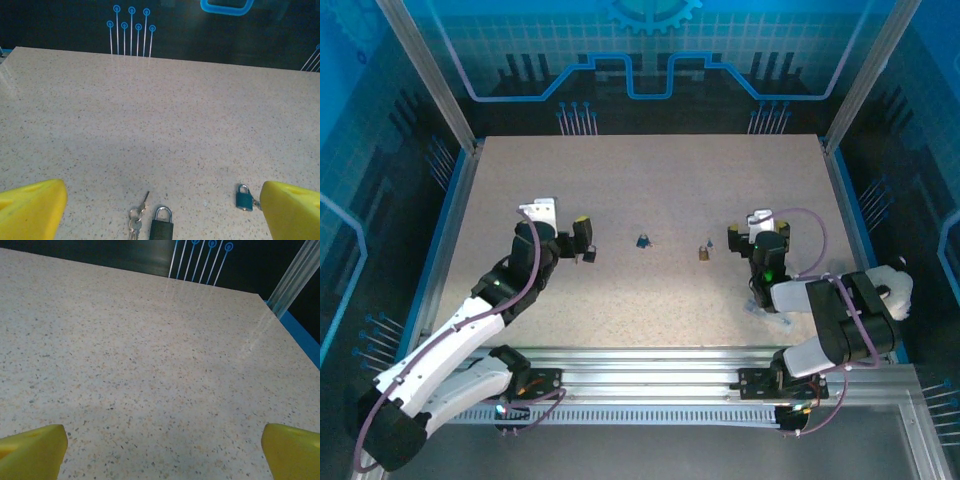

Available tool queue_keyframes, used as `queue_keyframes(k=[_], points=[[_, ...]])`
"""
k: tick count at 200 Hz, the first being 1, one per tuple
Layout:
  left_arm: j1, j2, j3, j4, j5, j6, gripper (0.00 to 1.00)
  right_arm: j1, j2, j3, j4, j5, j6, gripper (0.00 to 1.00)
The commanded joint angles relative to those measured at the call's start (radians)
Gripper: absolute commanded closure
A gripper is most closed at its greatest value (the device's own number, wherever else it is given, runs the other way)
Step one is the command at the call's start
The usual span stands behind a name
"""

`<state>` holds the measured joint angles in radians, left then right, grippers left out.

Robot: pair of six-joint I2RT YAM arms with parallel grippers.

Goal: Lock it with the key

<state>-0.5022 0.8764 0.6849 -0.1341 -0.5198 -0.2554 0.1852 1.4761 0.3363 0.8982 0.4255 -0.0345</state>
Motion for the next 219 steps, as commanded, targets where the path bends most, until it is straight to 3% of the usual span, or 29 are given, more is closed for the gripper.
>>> queue_keyframes(k=[1, 17, 26, 112, 153, 200, 219], points=[[0.024, -0.001, -0.035, 0.064, -0.016, -0.002, 0.01, -0.032, 0.012, 0.046, -0.008, -0.065, 0.014, 0.00], [0.038, 0.015, -0.047, 0.072, -0.007, -0.012, 0.01, -0.085, 0.032, 0.073, -0.058, -0.201, 0.041, 0.00], [0.045, 0.024, -0.052, 0.075, -0.003, -0.016, 0.01, -0.107, 0.071, 0.044, 0.037, -0.270, 0.036, 0.00], [0.098, 0.097, -0.115, 0.151, 0.004, 0.002, 0.01, -0.095, 0.064, 0.050, 0.019, -0.247, 0.032, 0.00], [0.157, 0.180, -0.162, 0.297, -0.020, 0.047, 0.01, -0.096, 0.064, 0.049, 0.015, -0.250, 0.032, 0.00], [0.288, 0.302, -0.138, 0.362, 0.077, 0.047, 0.01, -0.096, 0.064, 0.051, 0.015, -0.252, 0.033, 0.00], [0.307, 0.301, -0.195, 0.514, 0.107, 0.153, 0.01, -0.097, 0.064, 0.051, 0.016, -0.252, 0.033, 0.00]])
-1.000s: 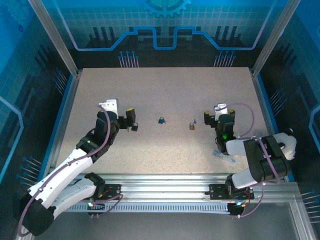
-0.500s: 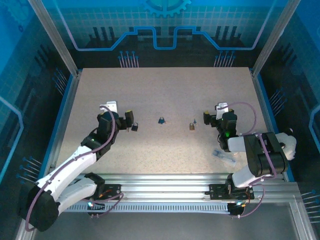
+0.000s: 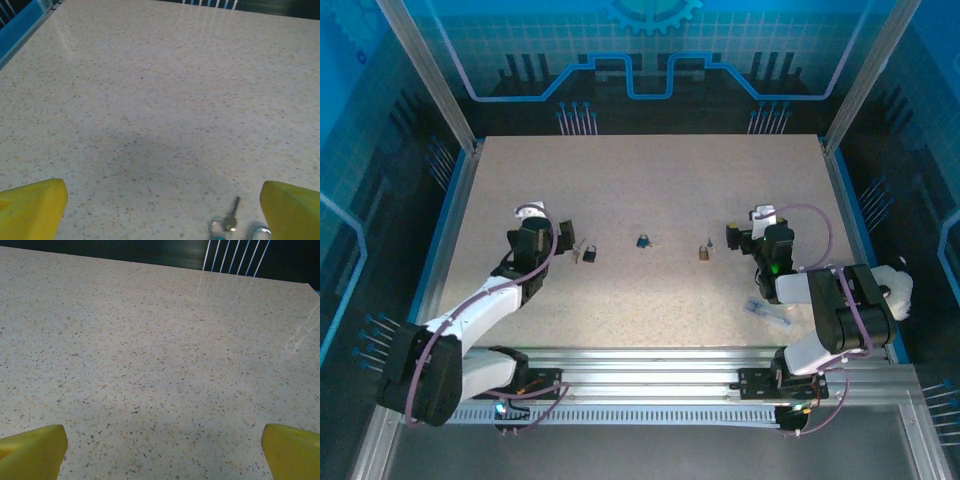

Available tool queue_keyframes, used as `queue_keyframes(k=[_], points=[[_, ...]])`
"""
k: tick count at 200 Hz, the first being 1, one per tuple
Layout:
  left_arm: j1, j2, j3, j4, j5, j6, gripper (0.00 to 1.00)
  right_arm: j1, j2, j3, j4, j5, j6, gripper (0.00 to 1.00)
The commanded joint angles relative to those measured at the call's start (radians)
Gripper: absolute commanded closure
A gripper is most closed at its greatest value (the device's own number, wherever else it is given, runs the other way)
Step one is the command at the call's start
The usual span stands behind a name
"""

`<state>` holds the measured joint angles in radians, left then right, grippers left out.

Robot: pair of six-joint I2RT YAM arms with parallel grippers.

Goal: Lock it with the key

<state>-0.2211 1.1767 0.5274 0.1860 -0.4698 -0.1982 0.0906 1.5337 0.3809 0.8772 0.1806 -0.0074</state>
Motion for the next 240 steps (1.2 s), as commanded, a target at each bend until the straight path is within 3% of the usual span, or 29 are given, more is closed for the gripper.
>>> queue_keyframes(k=[1, 20, 64, 137, 240], points=[[0.026, 0.002, -0.042, 0.207, 0.056, 0.103, 0.01, -0.002, 0.006, 0.006, 0.035, -0.007, 0.005, 0.00], [0.061, 0.031, -0.126, 0.393, 0.095, 0.160, 0.01, -0.001, 0.006, 0.007, 0.037, -0.006, 0.005, 0.00], [0.095, 0.197, -0.105, 0.525, 0.184, 0.270, 0.01, -0.003, 0.006, 0.007, 0.037, -0.007, 0.006, 0.00], [0.177, 0.369, -0.144, 0.732, 0.254, 0.196, 0.01, -0.003, 0.006, 0.006, 0.035, -0.007, 0.006, 0.00], [0.182, 0.375, -0.153, 0.751, 0.267, 0.198, 0.01, -0.002, 0.006, 0.007, 0.035, -0.007, 0.007, 0.00]])
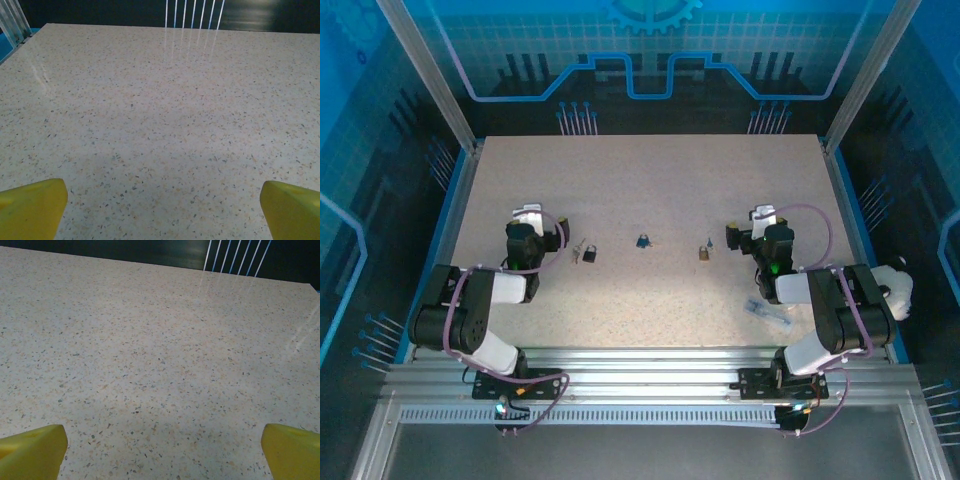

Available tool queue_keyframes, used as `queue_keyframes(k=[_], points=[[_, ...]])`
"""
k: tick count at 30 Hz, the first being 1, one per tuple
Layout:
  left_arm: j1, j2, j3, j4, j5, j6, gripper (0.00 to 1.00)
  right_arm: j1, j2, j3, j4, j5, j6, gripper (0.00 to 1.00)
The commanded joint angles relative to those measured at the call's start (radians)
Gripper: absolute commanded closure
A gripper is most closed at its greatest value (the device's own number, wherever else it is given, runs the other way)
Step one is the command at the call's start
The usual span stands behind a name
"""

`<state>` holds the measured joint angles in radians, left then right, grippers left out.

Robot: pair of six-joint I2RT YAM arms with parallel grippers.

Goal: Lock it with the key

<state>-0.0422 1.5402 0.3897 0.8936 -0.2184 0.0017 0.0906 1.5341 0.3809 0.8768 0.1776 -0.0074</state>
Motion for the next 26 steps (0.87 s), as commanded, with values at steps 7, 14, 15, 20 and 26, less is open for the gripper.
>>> queue_keyframes(k=[7, 14, 15, 20, 26], points=[[0.004, 0.011, -0.014, 0.043, 0.016, -0.002, 0.01, -0.003, 0.006, 0.007, 0.035, -0.005, 0.006, 0.00], [0.012, 0.008, -0.012, 0.037, 0.033, -0.007, 0.01, -0.002, 0.006, 0.006, 0.035, -0.004, 0.006, 0.00], [0.011, 0.009, -0.011, 0.036, 0.033, -0.006, 0.01, -0.002, 0.006, 0.006, 0.036, -0.004, 0.006, 0.00], [0.014, 0.011, -0.006, 0.028, 0.054, -0.002, 0.01, -0.002, 0.006, 0.007, 0.035, -0.005, 0.006, 0.00], [0.024, 0.008, -0.006, 0.026, 0.077, -0.006, 0.01, -0.002, 0.006, 0.007, 0.036, -0.004, 0.006, 0.00]])
